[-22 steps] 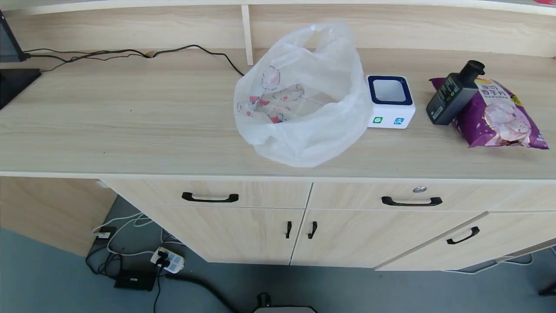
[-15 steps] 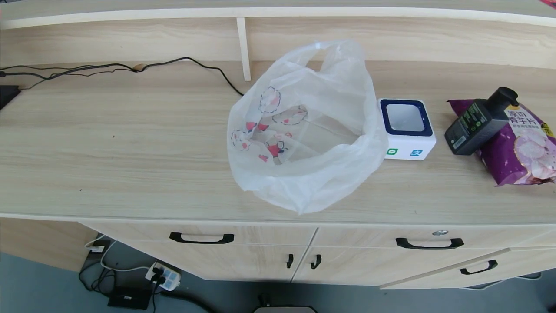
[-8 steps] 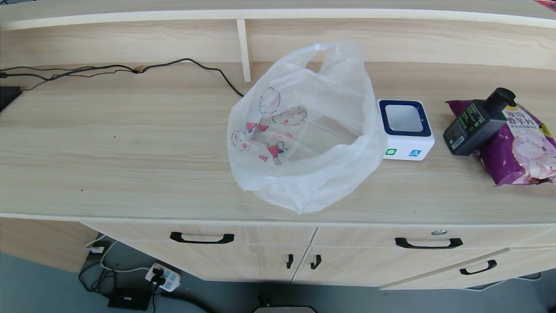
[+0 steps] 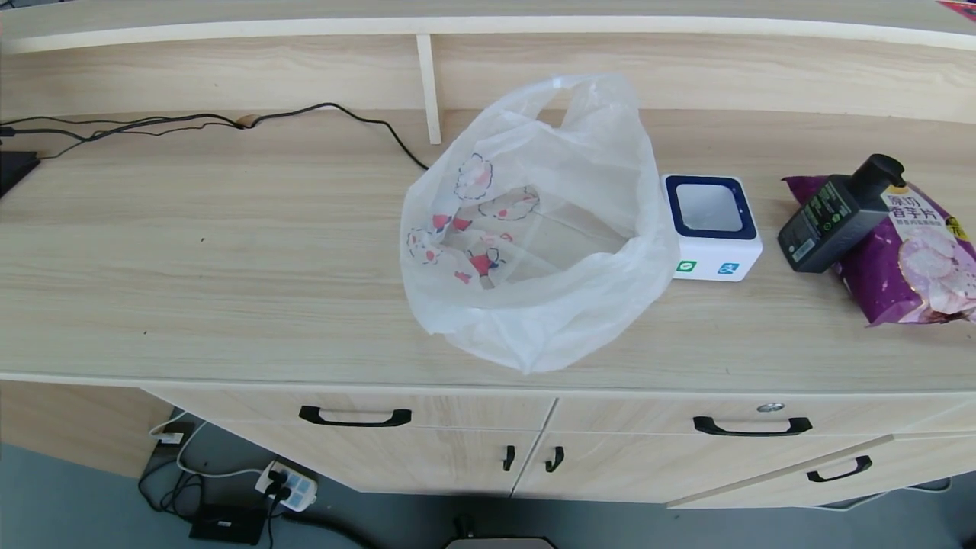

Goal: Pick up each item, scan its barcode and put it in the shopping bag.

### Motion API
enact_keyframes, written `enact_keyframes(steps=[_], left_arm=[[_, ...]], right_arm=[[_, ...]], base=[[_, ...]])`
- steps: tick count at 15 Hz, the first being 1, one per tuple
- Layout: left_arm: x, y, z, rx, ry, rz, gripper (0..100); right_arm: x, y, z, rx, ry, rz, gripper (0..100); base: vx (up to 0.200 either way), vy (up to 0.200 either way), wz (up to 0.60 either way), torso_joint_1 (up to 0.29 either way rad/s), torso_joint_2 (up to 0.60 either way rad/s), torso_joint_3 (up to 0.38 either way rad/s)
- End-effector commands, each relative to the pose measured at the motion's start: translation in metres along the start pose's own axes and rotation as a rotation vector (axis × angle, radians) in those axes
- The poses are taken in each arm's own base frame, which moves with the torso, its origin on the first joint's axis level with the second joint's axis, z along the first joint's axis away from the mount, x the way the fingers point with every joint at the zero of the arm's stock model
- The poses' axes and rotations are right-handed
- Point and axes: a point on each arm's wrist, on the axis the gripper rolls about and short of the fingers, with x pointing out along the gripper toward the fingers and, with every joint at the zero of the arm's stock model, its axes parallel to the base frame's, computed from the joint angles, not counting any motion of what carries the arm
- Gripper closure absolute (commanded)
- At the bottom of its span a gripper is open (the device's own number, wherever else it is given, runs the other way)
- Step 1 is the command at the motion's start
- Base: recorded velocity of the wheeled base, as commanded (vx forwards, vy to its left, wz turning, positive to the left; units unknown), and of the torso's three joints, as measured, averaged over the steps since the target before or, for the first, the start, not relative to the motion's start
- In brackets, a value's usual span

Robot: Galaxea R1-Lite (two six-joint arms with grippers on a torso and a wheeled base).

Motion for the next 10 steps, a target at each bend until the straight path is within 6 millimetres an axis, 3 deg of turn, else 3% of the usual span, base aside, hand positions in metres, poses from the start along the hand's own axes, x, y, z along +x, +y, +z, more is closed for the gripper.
enact_keyframes(steps=[1, 3, 4, 5, 6, 7, 8, 9, 10], left_arm=[[0.0, 0.0, 0.0, -0.001, 0.001, 0.0, 0], [0.0, 0.0, 0.0, -0.001, -0.002, 0.002, 0], [0.0, 0.0, 0.001, -0.004, -0.003, 0.0, 0], [0.0, 0.0, 0.001, -0.004, -0.003, 0.002, 0], [0.0, 0.0, 0.001, -0.002, -0.003, 0.0, 0], [0.0, 0.0, 0.001, -0.002, -0.003, 0.0, 0], [0.0, 0.0, 0.001, -0.002, -0.003, 0.002, 0], [0.0, 0.0, 0.001, -0.001, -0.003, 0.002, 0], [0.0, 0.0, 0.001, -0.001, -0.003, 0.0, 0]], right_arm=[[0.0, 0.0, 0.0, 0.0, -0.002, 0.0, 0], [0.0, 0.0, 0.0, -0.021, -0.006, 0.002, 0], [-0.002, 0.001, 0.01, -0.037, -0.041, 0.036, 0], [-0.003, 0.001, 0.025, -0.035, -0.054, 0.077, 0], [0.004, 0.002, 0.052, -0.012, -0.013, 0.107, 0], [0.01, 0.002, 0.063, 0.005, 0.006, 0.111, 0], [0.037, 0.002, 0.11, 0.05, 0.041, 0.11, 0], [0.049, 0.002, 0.122, 0.061, 0.046, 0.109, 0], [0.086, 0.003, 0.148, 0.066, -0.005, 0.126, 0]], base=[[0.0, 0.0, 0.0, 0.0, 0.0, 0.0], [0.0, 0.0, 0.0, 0.0, 0.0, 0.0], [0.0, 0.0, 0.0, 0.0, 0.0, 0.0], [0.0, 0.0, 0.0, 0.0, 0.0, 0.0], [0.0, 0.0, 0.0, 0.0, 0.0, 0.0], [0.0, 0.0, 0.0, 0.0, 0.0, 0.0], [0.0, 0.0, 0.0, 0.0, 0.0, 0.0], [0.0, 0.0, 0.0, 0.0, 0.0, 0.0], [0.0, 0.0, 0.0, 0.0, 0.0, 0.0]])
